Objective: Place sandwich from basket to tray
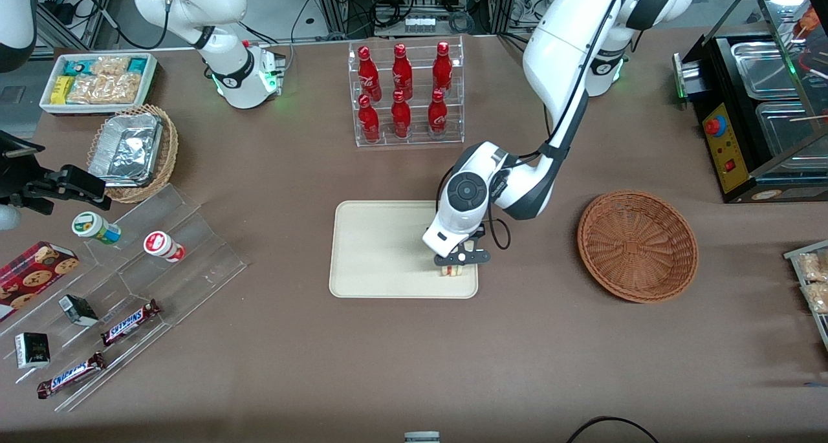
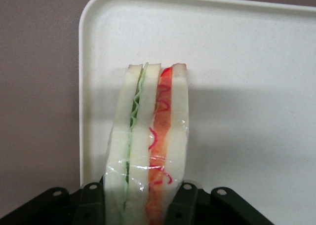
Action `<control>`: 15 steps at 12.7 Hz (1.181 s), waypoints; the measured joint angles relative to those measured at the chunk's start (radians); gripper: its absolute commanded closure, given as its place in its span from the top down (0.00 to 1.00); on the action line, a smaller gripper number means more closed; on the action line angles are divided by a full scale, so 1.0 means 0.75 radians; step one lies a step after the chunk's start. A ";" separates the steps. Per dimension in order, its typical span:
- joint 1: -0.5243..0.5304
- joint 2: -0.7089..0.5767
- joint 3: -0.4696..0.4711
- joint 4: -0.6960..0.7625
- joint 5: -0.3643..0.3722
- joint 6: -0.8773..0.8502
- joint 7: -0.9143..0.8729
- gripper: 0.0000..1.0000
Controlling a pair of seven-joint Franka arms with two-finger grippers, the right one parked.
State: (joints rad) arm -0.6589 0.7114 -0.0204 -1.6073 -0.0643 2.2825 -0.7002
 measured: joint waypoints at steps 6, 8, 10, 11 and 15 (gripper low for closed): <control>0.003 -0.010 0.006 0.056 -0.001 -0.011 -0.004 1.00; 0.029 -0.080 0.025 0.093 -0.003 -0.145 -0.012 1.00; 0.112 -0.207 0.037 0.100 -0.003 -0.292 -0.011 1.00; 0.164 -0.273 0.039 0.092 -0.003 -0.332 -0.008 1.00; 0.379 -0.536 0.046 -0.034 -0.001 -0.462 0.123 1.00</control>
State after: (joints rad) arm -0.3749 0.3094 0.0138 -1.6330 -0.0649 1.9360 -0.6082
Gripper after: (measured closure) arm 0.000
